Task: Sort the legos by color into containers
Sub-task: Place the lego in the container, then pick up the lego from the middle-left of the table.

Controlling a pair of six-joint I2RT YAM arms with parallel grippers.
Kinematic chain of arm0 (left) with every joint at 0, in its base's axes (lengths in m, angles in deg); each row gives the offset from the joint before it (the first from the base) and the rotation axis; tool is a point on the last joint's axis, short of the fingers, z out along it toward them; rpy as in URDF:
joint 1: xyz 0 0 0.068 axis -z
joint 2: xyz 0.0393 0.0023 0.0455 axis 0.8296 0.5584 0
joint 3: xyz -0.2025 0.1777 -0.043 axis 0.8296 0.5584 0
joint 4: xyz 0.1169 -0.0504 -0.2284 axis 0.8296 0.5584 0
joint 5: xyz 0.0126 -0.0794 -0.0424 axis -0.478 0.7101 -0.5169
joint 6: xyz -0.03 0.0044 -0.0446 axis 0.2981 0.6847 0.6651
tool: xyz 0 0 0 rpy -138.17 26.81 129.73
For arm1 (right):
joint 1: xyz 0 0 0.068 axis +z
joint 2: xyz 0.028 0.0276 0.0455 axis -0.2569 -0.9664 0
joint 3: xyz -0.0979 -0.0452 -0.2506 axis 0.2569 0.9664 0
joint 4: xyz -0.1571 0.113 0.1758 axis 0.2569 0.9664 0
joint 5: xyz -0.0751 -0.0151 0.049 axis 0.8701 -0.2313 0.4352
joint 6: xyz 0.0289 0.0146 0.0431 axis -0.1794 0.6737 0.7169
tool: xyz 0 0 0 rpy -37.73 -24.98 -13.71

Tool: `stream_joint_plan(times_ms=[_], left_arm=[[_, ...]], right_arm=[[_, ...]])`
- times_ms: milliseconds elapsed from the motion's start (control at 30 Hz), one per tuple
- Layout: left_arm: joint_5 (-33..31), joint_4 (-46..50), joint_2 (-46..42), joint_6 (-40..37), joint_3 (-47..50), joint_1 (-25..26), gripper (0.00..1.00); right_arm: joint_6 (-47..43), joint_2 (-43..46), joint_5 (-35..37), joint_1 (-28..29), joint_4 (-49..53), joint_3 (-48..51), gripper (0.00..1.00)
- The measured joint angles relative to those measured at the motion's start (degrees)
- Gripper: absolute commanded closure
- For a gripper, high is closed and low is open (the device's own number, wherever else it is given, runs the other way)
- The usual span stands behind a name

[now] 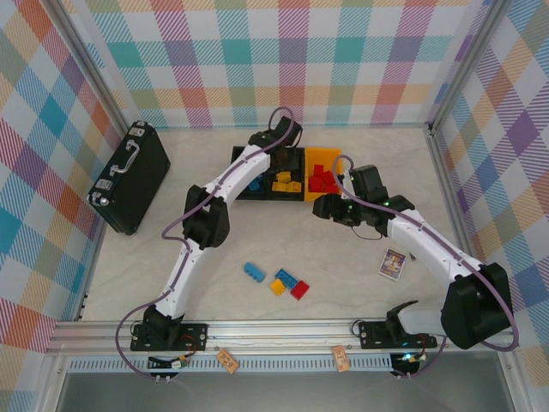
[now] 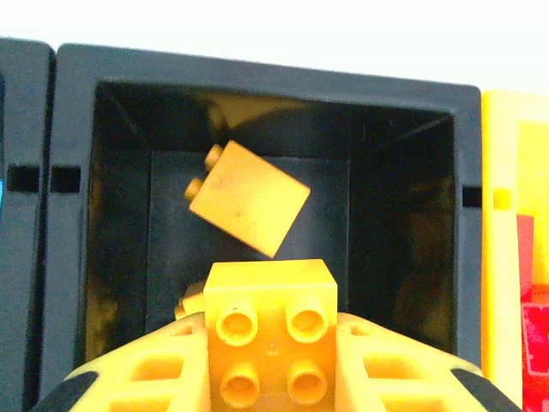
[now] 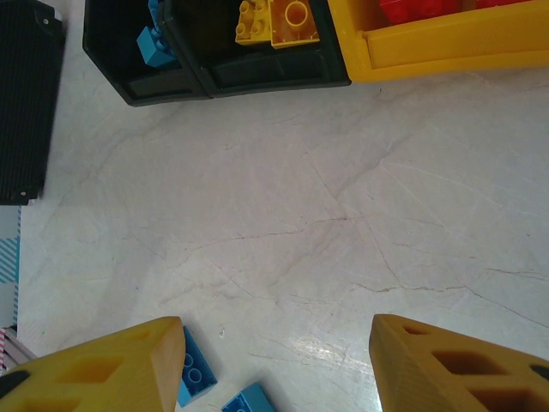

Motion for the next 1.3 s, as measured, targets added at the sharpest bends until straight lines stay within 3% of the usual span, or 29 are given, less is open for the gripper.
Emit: stream_joint_plan(times_ms=[133,267,333,633,800,1033,1300], left_arm=[[1.5,-2.0,0.2,0.1,-0.1,0.0,0.70],[3.2,-3.8,0.7,0.8,-0.9,0.0,0.53],[3.9,-4.4,0.9,1.0,-1.1,0.0,0.49],[5.5,-4.7,0.2,1.5,0.1,0.1,0.52],[6.4,-5.4,-8.6,1.5,12.0,0.7,0.51],[6.5,-8.4,-28.7,1.8,33.7,2.8,0.51],[5.6,-11.3,-45.8,8.3,59.5,4.9,0.49]], right_arm=[[0.0,0.0,0.2,0.0,0.1,0.0,0.41],[0.0,0.0,0.6,-0.2,0.1,0.0,0.41],[0.1,0.0,0.6,-0.3,0.1,0.0,0.41],[0.8,0.3,0.6,-0.3,0.2,0.0,0.41],[0.5,0.6,0.3,-0.3,0.5,0.0,0.41],[-2.3,2.4,-1.4,-0.3,2.3,0.3,0.40],[-5.7,3.7,-5.3,0.8,2.6,3.7,0.40]])
